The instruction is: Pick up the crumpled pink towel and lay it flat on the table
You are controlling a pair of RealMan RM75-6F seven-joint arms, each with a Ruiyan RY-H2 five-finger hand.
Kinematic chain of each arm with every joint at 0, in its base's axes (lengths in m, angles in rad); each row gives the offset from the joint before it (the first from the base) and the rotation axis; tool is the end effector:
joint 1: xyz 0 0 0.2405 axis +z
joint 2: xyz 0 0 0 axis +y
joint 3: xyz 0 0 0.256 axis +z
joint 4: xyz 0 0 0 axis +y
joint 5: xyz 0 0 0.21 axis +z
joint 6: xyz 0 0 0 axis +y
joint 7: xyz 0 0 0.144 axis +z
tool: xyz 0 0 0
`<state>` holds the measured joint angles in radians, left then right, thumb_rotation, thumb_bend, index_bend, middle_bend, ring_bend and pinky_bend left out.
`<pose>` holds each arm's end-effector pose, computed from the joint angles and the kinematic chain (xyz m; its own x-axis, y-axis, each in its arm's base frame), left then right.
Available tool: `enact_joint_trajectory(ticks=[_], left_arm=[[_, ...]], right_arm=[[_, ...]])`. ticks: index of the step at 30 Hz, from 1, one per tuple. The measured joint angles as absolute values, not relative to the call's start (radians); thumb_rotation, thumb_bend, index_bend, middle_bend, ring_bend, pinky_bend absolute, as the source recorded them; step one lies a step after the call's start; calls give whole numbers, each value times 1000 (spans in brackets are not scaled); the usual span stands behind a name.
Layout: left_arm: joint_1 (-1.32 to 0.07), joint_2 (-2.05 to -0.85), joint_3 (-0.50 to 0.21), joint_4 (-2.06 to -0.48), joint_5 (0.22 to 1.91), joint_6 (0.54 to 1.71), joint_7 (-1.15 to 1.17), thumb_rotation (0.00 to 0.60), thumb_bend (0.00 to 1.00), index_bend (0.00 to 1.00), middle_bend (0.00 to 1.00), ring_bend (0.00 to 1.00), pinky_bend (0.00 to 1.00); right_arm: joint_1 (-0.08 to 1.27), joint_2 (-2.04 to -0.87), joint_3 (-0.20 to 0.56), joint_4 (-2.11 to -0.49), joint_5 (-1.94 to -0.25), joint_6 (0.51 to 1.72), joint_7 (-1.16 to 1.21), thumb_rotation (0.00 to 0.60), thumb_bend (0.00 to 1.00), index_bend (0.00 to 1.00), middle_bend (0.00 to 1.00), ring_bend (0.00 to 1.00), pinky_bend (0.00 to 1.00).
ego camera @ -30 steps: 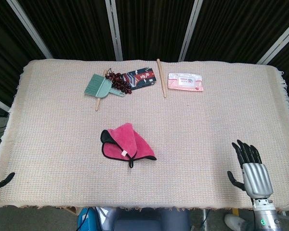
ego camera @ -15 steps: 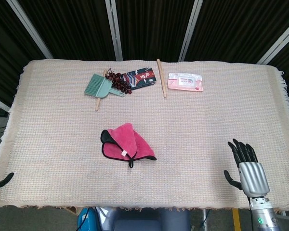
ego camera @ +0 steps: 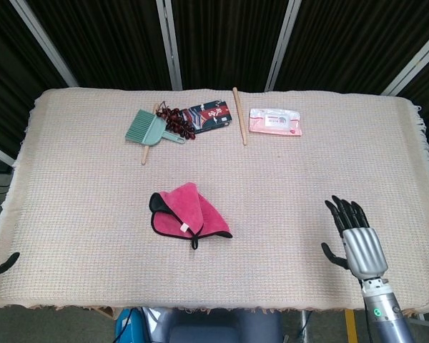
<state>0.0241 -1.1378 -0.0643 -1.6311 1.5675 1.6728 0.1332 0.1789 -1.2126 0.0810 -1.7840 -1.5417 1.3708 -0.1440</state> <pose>-0.3036 0.1482 0.1749 0.4833 -0.1524 0.8621 0.8747 0.0425 -0.4828 -0.2413 -0.2058 0.1061 0.2980 -0.0691 0.9521 -0.9430 -0.1761 0.2824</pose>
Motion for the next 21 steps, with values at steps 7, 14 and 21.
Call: enact_joint_trajectory(ticks=[7,14,21], left_arm=[[22,-1143,-74,-1626,1548,1670,136,600,15,5,0,0,0],[17,-1156,-76,-1615,1543,1662,159,600,15,5,0,0,0],[14,-1163,-80,-1603,1539,1664,167,600,15,5,0,0,0]], right_arm=[[310,-1246,133,-1747,-1593,1270,-96,600,320,3,0,0,0],[460,-1317,181,-1733,-1646,1149,-44,600,320,36,0,0,0],[572,-1448,221,-1717,-1586,1036,-86,600,320,36,0,0,0]])
